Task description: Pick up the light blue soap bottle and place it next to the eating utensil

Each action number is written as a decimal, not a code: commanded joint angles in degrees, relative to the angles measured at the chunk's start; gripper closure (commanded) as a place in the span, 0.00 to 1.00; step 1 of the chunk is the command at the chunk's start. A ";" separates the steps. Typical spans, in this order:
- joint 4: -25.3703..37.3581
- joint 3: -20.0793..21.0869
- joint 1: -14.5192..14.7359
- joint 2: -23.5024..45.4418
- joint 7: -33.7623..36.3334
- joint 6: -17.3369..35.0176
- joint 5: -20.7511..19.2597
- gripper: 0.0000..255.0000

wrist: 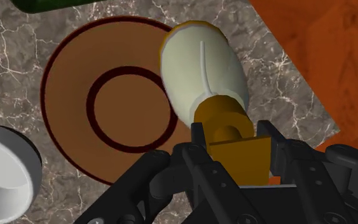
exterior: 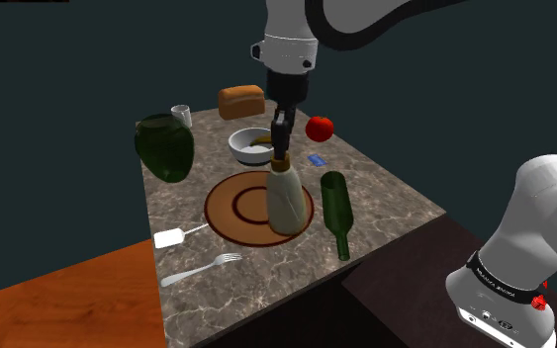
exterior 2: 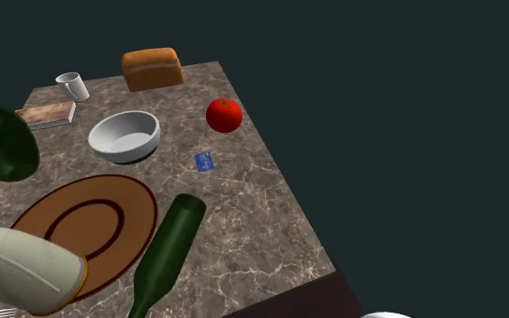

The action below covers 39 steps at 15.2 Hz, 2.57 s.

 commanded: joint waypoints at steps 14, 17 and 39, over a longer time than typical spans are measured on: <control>17.05 10.07 10.10 14.55 21.33 -2.29 -4.40 1.00; 14.93 10.00 10.11 14.70 21.33 -0.02 -4.45 1.00; 7.14 9.83 10.19 16.74 21.71 9.71 -5.21 0.00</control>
